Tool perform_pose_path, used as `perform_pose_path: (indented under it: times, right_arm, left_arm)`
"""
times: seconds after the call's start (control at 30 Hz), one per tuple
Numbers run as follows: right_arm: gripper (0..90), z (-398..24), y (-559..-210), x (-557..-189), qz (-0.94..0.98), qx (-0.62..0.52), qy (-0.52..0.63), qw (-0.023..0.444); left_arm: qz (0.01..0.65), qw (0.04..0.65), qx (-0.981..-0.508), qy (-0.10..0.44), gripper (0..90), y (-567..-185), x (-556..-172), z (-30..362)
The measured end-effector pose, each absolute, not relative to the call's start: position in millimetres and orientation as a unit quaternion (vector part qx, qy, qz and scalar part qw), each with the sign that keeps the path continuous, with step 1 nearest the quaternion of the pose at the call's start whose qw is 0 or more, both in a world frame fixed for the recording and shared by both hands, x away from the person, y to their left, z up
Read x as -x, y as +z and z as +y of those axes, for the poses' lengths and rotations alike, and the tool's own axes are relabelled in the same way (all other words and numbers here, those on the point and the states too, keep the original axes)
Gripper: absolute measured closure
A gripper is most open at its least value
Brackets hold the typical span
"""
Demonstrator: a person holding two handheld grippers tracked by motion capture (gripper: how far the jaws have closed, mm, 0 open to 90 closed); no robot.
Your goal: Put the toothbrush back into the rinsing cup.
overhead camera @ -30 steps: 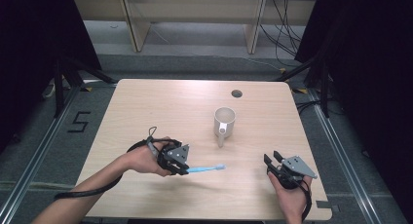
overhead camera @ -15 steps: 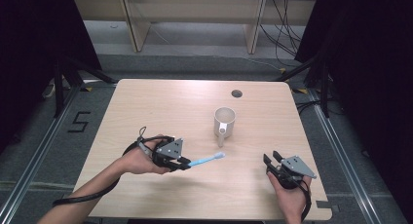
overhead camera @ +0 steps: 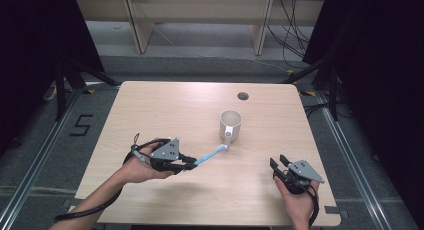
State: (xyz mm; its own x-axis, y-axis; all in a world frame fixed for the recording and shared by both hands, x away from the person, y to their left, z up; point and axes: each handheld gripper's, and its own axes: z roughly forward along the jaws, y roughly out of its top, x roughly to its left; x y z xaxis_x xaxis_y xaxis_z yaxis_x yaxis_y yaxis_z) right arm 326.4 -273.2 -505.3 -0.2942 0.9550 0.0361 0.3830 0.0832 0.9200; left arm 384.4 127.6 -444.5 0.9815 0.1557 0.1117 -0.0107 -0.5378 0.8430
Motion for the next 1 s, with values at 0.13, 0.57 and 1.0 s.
perform_pose_path:
  times: [0.13, 0.57, 1.0]
  right_arm:
    - [58.9, -275, -506, -329, 0.674, -0.482, 0.451, 0.333]
    - [58.8, -276, -505, -329, 0.673, -0.478, 0.452, 0.338]
    - [58.8, -270, -506, -326, 0.669, -0.495, 0.455, 0.317]
  left_arm:
    - [0.057, 0.500, -0.860, 0.090, 78.9, -447, -384, 130]
    - [0.129, 0.574, -0.801, 0.110, 78.9, -460, -385, 136]
    - [0.157, 0.630, -0.749, 0.133, 78.9, -465, -376, 138]
